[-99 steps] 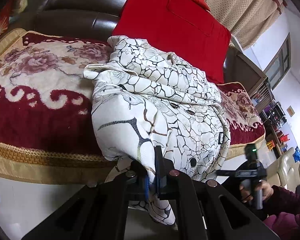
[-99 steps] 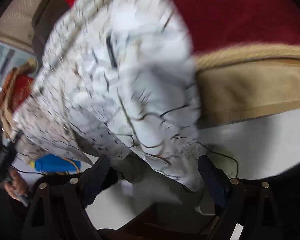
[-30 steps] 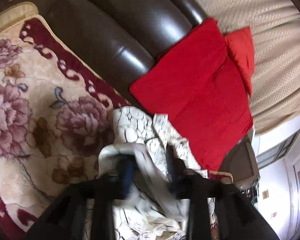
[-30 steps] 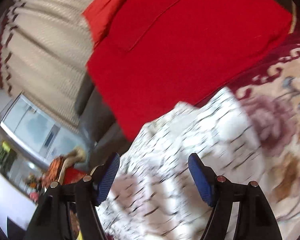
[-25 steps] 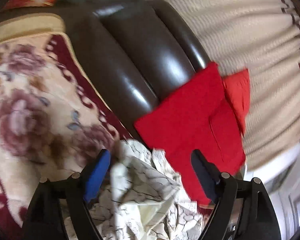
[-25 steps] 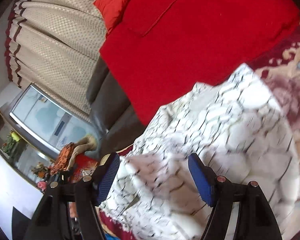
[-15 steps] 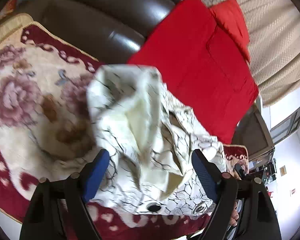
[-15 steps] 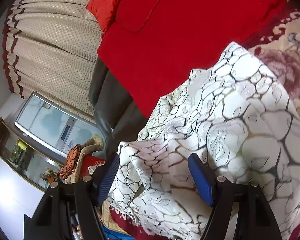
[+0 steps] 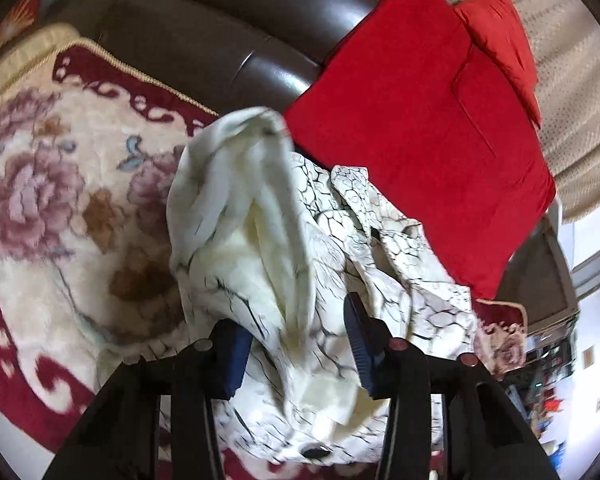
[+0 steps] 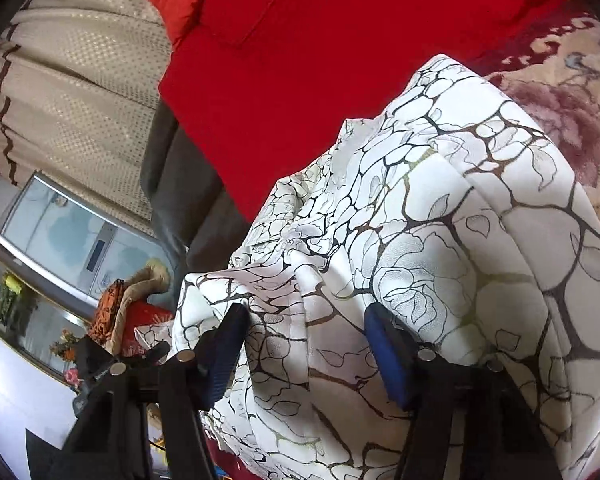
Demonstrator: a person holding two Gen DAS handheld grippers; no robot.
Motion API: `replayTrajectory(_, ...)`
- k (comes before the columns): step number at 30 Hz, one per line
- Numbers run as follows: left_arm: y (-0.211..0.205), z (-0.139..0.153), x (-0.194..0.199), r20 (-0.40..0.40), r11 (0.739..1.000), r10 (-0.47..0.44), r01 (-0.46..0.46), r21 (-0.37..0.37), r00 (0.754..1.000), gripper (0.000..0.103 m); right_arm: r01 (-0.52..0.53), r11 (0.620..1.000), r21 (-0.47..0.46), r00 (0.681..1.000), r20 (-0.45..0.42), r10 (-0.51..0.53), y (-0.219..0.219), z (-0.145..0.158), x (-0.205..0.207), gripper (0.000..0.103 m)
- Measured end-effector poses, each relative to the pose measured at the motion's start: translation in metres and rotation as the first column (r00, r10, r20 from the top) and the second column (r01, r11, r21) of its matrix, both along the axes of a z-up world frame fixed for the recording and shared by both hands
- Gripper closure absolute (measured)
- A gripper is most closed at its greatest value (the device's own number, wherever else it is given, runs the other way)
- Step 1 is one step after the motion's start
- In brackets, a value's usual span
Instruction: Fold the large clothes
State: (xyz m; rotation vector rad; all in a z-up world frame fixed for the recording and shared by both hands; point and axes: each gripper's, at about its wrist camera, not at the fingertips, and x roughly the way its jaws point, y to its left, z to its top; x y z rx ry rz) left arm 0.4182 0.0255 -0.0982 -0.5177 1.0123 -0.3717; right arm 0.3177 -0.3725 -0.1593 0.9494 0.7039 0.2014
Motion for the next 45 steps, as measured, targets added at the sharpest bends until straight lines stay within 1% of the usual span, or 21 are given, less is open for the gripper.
replayTrajectory(2,-0.002,0.006,-0.009,0.017,1.0,-0.012,0.012,0.0,1.0,0.049,-0.005,1.0,0.01,1.0,0.002,0.005,-0.001,-0.001,0.0,0.039)
replayTrajectory(5,-0.015,0.011,-0.017,0.048,0.998,-0.037,0.035,0.043,0.998,0.047,-0.002,1.0,0.03,1.0,0.002,0.002,-0.004,-0.003,0.0,0.039)
replayTrajectory(9,-0.034,-0.001,-0.009,-0.004,0.994,-0.078,0.078,0.073,0.997,0.048,0.002,0.999,0.033,1.0,0.002,-0.003,-0.006,-0.004,-0.003,0.039)
replayTrajectory(10,-0.037,-0.004,-0.007,-0.012,0.993,-0.082,0.083,0.084,0.997,0.053,0.004,0.999,0.035,1.0,0.003,-0.004,-0.006,-0.004,-0.003,0.039)
replayTrajectory(12,-0.044,-0.01,0.0,-0.039,0.989,-0.084,0.089,0.122,0.996,0.071,0.003,0.999,0.041,1.0,0.005,-0.003,-0.008,-0.005,-0.005,0.039)
replayTrajectory(13,-0.045,-0.012,0.003,-0.049,0.988,-0.083,0.088,0.126,0.995,0.086,0.004,0.999,0.047,1.0,0.007,-0.004,-0.009,-0.004,-0.005,0.039)
replayTrajectory(14,-0.045,-0.014,0.007,-0.059,0.989,-0.083,0.089,0.117,0.995,0.096,0.007,0.998,0.056,1.0,0.01,-0.007,-0.011,-0.004,-0.006,0.039)
replayTrajectory(18,-0.046,0.007,0.022,-0.034,0.991,-0.102,0.105,0.087,0.994,0.097,0.028,0.994,0.101,0.999,0.022,-0.03,-0.02,-0.005,-0.01,0.039)
replayTrajectory(20,-0.045,0.028,0.032,-0.003,0.994,-0.103,0.103,0.029,0.995,0.098,0.048,0.99,0.13,0.998,0.036,-0.053,-0.026,-0.004,-0.012,0.039)
replayTrajectory(23,-0.035,0.059,0.061,0.043,0.996,-0.039,0.043,-0.081,0.998,0.098,0.089,0.984,0.157,0.993,0.062,-0.1,-0.038,-0.001,-0.013,0.039)
replayTrajectory(24,-0.028,0.069,0.078,0.071,0.992,0.016,-0.007,-0.122,0.997,0.098,0.102,0.981,0.162,0.991,0.069,-0.114,-0.041,0.0,-0.013,0.039)
replayTrajectory(26,-0.019,0.075,0.099,0.1,0.985,0.097,-0.082,-0.151,0.99,0.098,0.126,0.976,0.177,0.987,0.078,-0.142,-0.046,0.0,-0.012,0.039)
replayTrajectory(30,-0.006,0.052,0.122,0.0,0.973,0.155,-0.152,-0.173,0.988,0.098,0.142,0.973,0.184,0.985,0.074,-0.158,-0.054,0.001,-0.007,0.037)
replayTrajectory(32,-0.003,0.038,0.108,-0.013,0.984,0.107,-0.107,-0.141,0.994,0.093,0.15,0.975,0.164,0.986,0.053,-0.161,-0.059,0.003,-0.002,0.037)
replayTrajectory(33,-0.004,0.033,0.099,-0.01,0.99,0.088,-0.088,-0.107,0.996,0.09,0.164,0.98,0.11,0.985,0.039,-0.169,-0.064,0.008,0.001,0.036)
replayTrajectory(35,0.007,0.022,0.081,0.0,0.997,0.076,-0.076,-0.032,0.997,0.06,0.234,0.972,-0.025,0.971,0.059,-0.232,-0.077,0.026,0.002,0.032)
replayTrajectory(37,0.019,0.012,0.07,-0.004,0.993,0.111,-0.11,0.033,0.994,0.038,0.338,0.931,-0.142,0.94,0.107,-0.325,-0.096,0.042,-0.007,0.012)
replayTrajectory(39,0.026,0.001,0.063,-0.016,0.991,0.119,-0.118,0.065,0.993,0.034,0.381,0.9,-0.211,0.924,0.096,-0.369,-0.11,0.045,-0.006,0.01)
replayTrajectory(40,0.029,-0.005,0.067,-0.028,0.991,0.116,-0.114,0.075,0.993,0.033,0.379,0.9,-0.215,0.925,0.079,-0.371,-0.117,0.041,-0.002,0.01)
replayTrajectory(43,0.016,-0.026,0.075,-0.103,0.983,0.086,-0.068,0.172,0.991,0.032,0.289,0.95,-0.12,0.954,-0.043,-0.295,-0.128,0.018,0.022,0.01)
replayTrajectory(45,0.01,-0.033,0.074,-0.101,0.98,0.064,-0.044,0.193,0.993,0.032,0.253,0.963,-0.088,0.963,-0.071,-0.259,-0.125,0.009,0.032,0.01)
